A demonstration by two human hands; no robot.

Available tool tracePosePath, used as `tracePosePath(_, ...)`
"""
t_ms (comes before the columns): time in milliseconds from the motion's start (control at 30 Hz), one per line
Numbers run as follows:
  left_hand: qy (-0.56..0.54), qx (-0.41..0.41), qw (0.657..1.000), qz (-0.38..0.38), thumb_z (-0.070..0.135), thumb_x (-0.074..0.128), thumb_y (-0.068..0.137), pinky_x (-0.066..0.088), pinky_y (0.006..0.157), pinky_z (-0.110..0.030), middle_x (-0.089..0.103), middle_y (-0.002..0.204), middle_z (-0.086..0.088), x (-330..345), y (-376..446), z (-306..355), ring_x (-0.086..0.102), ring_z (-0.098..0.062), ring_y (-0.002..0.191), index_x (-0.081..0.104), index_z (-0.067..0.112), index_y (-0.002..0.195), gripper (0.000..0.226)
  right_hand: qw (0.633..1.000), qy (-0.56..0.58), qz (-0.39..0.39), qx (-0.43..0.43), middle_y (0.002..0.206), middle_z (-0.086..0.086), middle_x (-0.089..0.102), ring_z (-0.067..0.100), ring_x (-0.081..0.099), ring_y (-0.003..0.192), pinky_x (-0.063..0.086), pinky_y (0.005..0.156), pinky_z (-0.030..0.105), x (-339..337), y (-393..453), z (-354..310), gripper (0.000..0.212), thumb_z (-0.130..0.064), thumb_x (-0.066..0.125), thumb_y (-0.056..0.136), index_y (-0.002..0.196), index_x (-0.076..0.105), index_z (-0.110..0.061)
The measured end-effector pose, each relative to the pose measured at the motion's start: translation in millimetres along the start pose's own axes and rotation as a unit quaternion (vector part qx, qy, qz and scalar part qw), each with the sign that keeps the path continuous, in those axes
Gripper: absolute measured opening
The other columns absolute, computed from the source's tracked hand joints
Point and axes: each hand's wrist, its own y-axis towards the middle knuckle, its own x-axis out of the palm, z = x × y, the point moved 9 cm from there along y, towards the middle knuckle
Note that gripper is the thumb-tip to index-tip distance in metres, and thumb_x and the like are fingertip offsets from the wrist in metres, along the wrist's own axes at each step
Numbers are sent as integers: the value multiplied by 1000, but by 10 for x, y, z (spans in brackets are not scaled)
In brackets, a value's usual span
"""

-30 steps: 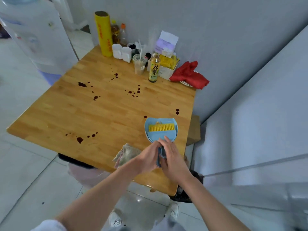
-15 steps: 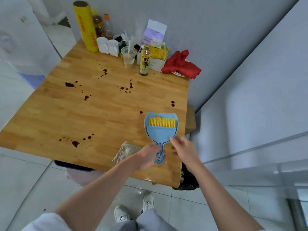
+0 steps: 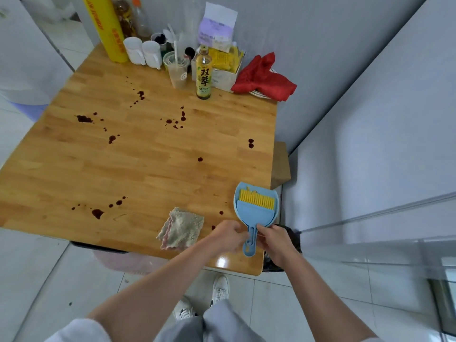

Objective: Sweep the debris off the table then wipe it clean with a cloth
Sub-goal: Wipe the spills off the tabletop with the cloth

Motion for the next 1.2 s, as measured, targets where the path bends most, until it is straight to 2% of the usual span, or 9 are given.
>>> tracePosePath(267, 143, -44, 944, 294, 22, 62, 88, 53, 66, -31, 63, 107, -1, -1518, -61, -509, 61, -18, 85, 60, 23, 115, 28, 987, -142, 66, 20, 91, 11, 75, 24, 74, 84, 63, 81, 46, -19, 329, 73, 7, -12, 69, 91, 95, 68, -6)
tracePosePath(367, 151, -109, 931, 315, 25, 69, 79, 50, 90, -41, 50, 126, -10, -1716, -38, -752, 51, -28, 109, 50, 25, 129, 54, 979, -191, 71, -8, 85, 9, 74, 25, 74, 82, 63, 79, 48, 21, 335, 14, 6, -14, 70, 90, 86, 67, -10)
tracePosePath(500, 134, -159, 934, 291, 38, 78, 74, 46, 98, -44, 44, 128, -14, -1649, 58, -982, 45, -34, 117, 40, 19, 134, 74, 972, -219, 80, -14, 81, 6, 74, 21, 75, 74, 64, 75, 44, -10, 338, -40, 11, -15, 72, 91, 83, 69, -8)
tracePosePath(600, 100, -157, 934, 306, 38, 83, 72, 57, 84, -43, 53, 112, -9, -1635, 99, -1053, 59, -28, 98, 39, 14, 122, 70, 965, -251, 72, 4, 70, 1, 71, 13, 69, 60, 61, 61, 31, -39, 340, -57, 17, -17, 71, 91, 81, 71, -4)
tracePosePath(733, 143, -132, 941, 276, 32, 72, 81, 53, 50, -26, 65, 84, 1, -1624, 54, -921, 64, -15, 69, 59, 13, 104, 32, 921, -334, 189, -73, 73, -1, 61, 13, 57, 59, 37, 48, 25, -135, 92, -509, 23, -34, 61, 95, 93, 52, -13)
tracePosePath(867, 123, -123, 957, 231, 36, 64, 81, 41, 45, -21, 63, 75, 2, -1724, -145, -768, 55, -13, 60, 68, 17, 90, 21, 909, -385, 9, -158, 80, -5, 62, 9, 57, 65, 42, 54, 23, 717, 8, -793, 23, -41, 58, 97, 96, 59, -19)
tracePosePath(967, 30, -91, 974, 205, 37, 60, 88, 34, 46, -18, 59, 75, 2, -1882, -430, -643, 49, -12, 62, 66, 16, 92, 22, 879, -424, -108, -189, 112, -6, 64, 11, 61, 97, 46, 69, 21, 1510, -174, -835, 39, -49, 61, 95, 121, 62, -20)
tracePosePath(1067, -8, -36, 983, 180, 36, 54, 93, 40, 59, -25, 61, 81, 2, -2149, -770, -541, 53, -14, 71, 64, 22, 91, 18, 881, -407, -175, -165, 141, 3, 54, 24, 55, 129, 44, 81, 26, 2154, -473, -802, 73, -51, 68, 90, 149, 42, -16)
tracePosePath(1200, -40, 28, 984, 171, 32, 59, 90, 60, 76, -35, 68, 105, -9, -2676, -1145, -582, 67, -21, 92, 62, 15, 109, 26, 895, -355, -197, -184, 108, 6, 73, 24, 68, 103, 53, 80, 39, 2739, -847, -871, 51, -47, 78, 83, 114, 69, -7)
